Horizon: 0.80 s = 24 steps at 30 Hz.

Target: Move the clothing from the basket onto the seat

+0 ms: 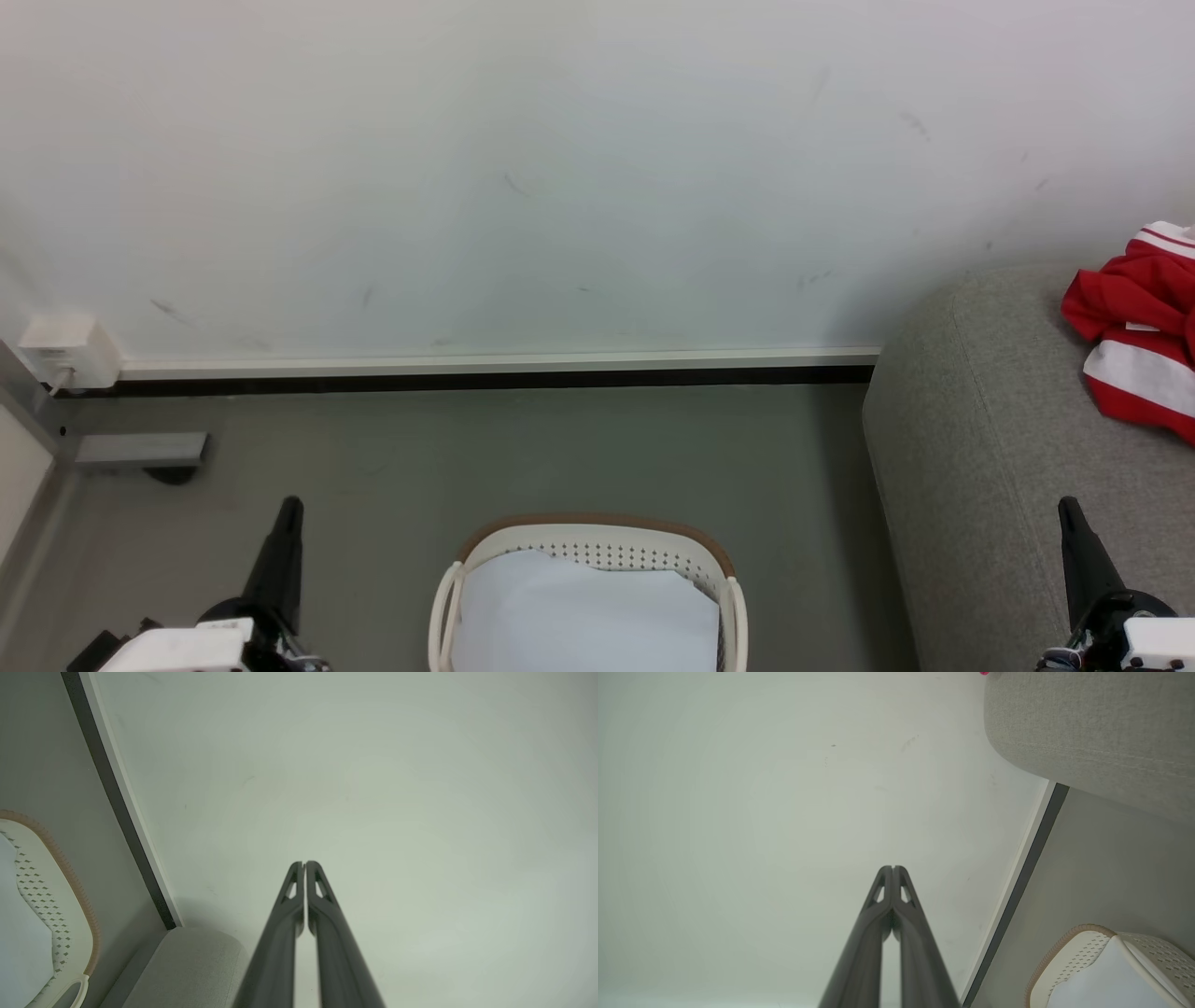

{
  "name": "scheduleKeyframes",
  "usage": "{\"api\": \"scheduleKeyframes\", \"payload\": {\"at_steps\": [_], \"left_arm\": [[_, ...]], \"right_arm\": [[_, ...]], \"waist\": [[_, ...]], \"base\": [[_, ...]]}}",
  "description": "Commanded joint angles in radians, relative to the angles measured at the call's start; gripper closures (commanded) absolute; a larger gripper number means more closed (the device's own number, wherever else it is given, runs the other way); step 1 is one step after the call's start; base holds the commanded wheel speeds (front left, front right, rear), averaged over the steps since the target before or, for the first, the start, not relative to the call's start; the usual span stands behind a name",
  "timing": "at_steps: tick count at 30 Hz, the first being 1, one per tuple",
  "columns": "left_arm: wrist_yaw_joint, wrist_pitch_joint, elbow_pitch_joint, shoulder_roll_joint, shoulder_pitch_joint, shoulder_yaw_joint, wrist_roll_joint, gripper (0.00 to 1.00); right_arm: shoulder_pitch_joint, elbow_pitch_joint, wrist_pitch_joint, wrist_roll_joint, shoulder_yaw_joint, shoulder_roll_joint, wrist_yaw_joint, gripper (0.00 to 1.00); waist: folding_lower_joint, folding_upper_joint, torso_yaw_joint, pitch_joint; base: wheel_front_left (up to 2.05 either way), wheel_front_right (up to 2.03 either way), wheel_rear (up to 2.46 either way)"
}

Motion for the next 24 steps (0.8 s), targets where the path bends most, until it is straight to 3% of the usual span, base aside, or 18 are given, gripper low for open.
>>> {"api": "scheduleKeyframes", "payload": {"at_steps": [1,24], "left_arm": [[-0.005,0.004,-0.001,0.003,-0.008,0.002,-0.014,1.00],[-0.005,0.003,-0.001,0.003,-0.008,0.002,-0.014,1.00]], "right_arm": [[-0.013,-0.006,0.003,0.002,-0.004,-0.008,-0.002,1.00],[-0.013,-0.006,0.003,0.002,-0.004,-0.008,-0.002,1.00]], "waist": [[0.0000,0.0000,0.000,0.000],[0.0000,0.0000,0.000,0.000]], "base": [[0.00,0.00,0.00],[0.00,0.00,0.00]]}}
